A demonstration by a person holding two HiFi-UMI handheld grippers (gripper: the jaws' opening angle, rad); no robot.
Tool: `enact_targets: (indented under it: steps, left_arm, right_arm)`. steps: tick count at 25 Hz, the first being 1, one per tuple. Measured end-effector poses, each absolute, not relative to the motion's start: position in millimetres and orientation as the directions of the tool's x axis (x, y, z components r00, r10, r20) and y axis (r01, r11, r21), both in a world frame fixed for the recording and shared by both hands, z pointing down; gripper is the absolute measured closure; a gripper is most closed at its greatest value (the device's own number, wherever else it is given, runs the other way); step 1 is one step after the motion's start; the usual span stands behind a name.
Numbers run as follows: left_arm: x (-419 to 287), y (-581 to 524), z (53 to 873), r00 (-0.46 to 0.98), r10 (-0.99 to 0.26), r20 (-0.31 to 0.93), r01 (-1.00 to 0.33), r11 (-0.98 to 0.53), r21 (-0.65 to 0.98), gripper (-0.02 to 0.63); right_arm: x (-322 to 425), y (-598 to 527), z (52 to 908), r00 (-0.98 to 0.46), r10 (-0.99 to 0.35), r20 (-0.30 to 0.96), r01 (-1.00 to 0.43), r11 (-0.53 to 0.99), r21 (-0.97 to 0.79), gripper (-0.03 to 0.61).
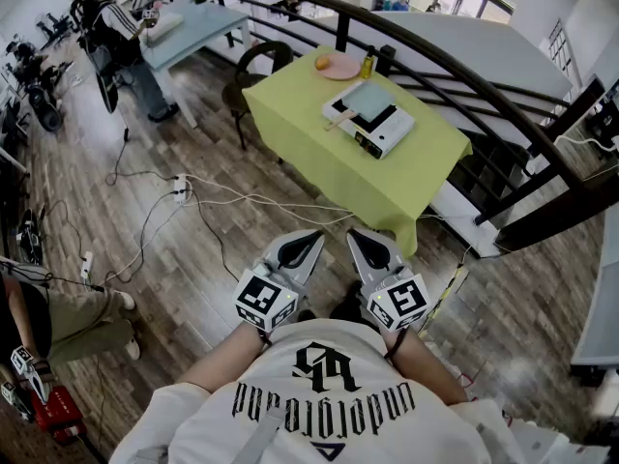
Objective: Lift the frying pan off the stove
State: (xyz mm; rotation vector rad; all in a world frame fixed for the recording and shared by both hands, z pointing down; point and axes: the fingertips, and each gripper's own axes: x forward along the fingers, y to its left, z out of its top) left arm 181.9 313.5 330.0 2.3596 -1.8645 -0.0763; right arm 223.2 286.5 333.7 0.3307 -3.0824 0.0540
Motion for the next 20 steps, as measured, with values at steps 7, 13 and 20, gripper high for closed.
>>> enact_targets:
  steps: [7,13,20]
  left_arm:
    - [179.1,313.6,328.9,0.233,-0.971,0.044,-0.964,-0.225,0.143,0.607]
    - [180.4,304.9,330.0,0.236,-0.971,0.04,-0.96,-0.227,0.163,0.607]
    - [178.5,291.8,336.1,0.225,-0.973,0.048,-0.959,-0.213,0.187,0.607]
  right_arm:
    - [220.5,286.5,332.1,-0.977,-0.208,0.045,-0.209,0.977,-0.035,0.577]
    - [221.9,277.7,337.1,-0.979,-0.199,0.05,-0.202,0.977,-0.068,0.577]
    - [220.3,262.8,342.0,-0.979,-0.196,0.06,-0.201,0.976,-0.087,0.577]
